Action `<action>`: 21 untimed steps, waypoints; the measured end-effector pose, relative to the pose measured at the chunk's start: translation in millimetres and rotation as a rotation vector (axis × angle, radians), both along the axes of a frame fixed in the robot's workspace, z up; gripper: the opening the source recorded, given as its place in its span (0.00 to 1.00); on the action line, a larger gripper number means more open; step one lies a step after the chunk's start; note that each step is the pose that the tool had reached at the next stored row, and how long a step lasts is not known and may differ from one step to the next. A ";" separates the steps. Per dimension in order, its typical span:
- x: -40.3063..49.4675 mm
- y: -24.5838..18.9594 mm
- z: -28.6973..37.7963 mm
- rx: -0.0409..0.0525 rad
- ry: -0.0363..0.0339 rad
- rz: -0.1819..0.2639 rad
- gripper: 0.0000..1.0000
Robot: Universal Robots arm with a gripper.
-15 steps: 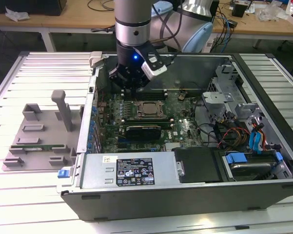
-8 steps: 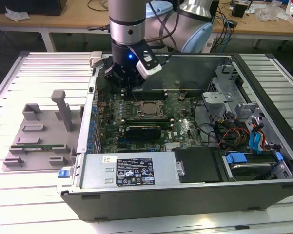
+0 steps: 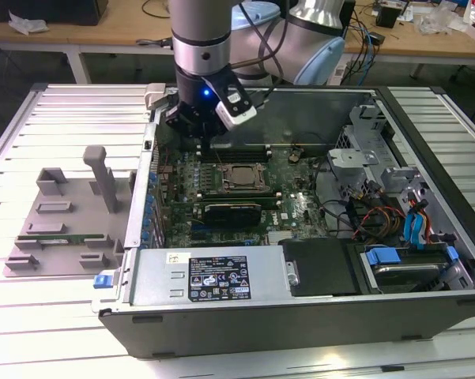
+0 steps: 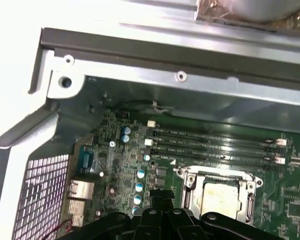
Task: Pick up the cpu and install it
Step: 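Install the first cpu locking lever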
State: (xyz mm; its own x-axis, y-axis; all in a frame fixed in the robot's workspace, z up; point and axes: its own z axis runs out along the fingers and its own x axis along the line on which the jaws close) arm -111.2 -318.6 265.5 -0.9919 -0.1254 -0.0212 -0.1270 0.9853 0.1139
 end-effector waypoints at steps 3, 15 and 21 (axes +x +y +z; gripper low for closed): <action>-2.4 0.0 -0.7 0.0386 0.0000 0.000 0.11; -1.9 -0.6 -12.0 0.1277 0.0000 0.000 0.11; 28.6 -0.6 -12.7 0.1277 0.0002 0.000 0.11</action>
